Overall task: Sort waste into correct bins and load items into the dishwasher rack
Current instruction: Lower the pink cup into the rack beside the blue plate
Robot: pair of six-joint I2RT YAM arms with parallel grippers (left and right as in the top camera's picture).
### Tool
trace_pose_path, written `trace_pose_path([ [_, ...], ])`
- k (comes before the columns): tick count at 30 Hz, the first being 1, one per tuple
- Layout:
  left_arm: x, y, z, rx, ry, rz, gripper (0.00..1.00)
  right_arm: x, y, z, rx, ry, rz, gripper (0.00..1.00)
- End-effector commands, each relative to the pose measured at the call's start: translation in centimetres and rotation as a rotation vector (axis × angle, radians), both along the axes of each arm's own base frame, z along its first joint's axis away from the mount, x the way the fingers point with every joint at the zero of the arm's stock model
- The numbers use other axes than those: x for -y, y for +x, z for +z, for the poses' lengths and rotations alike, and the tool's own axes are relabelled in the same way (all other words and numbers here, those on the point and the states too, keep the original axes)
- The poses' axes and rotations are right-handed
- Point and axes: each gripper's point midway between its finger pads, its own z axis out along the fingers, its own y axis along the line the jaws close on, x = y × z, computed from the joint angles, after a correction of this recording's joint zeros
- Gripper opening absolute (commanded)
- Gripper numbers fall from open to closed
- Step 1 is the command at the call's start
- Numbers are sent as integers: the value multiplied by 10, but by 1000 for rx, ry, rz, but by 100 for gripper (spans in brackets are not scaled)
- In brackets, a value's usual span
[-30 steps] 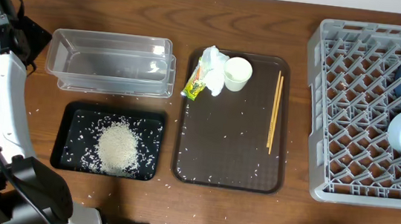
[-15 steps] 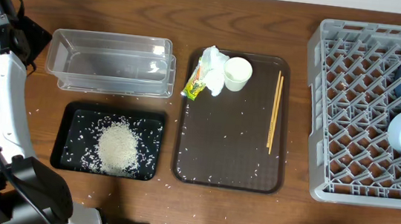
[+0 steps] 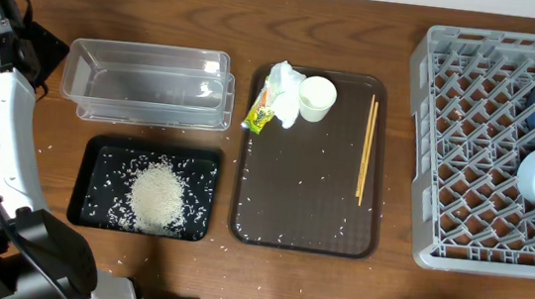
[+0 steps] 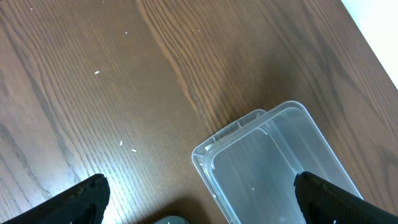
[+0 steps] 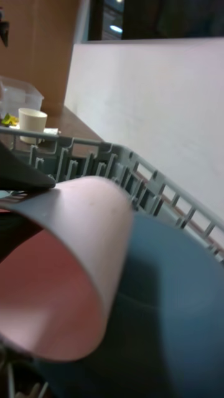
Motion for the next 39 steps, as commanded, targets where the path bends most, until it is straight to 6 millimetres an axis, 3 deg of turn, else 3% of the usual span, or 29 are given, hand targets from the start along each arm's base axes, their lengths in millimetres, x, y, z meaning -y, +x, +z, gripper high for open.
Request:
trace_pose_path([
  [1, 0, -2, 5, 9, 6, 8, 98, 3, -4, -28, -142, -37, -17, 15],
  [5, 0, -2, 5, 9, 6, 8, 98, 5, -9, -35, -204, -31, -38, 17],
  [13, 0, -2, 5, 9, 6, 8, 98, 7, -25, -32, -237, 20, -63, 16],
  [22, 0, -2, 5, 9, 6, 8, 98, -2, -36, -33, -316, 57, -62, 15],
  [39, 0, -2, 5, 10, 6, 8, 98, -28, -45, -2, -361, 131, -49, 17],
])
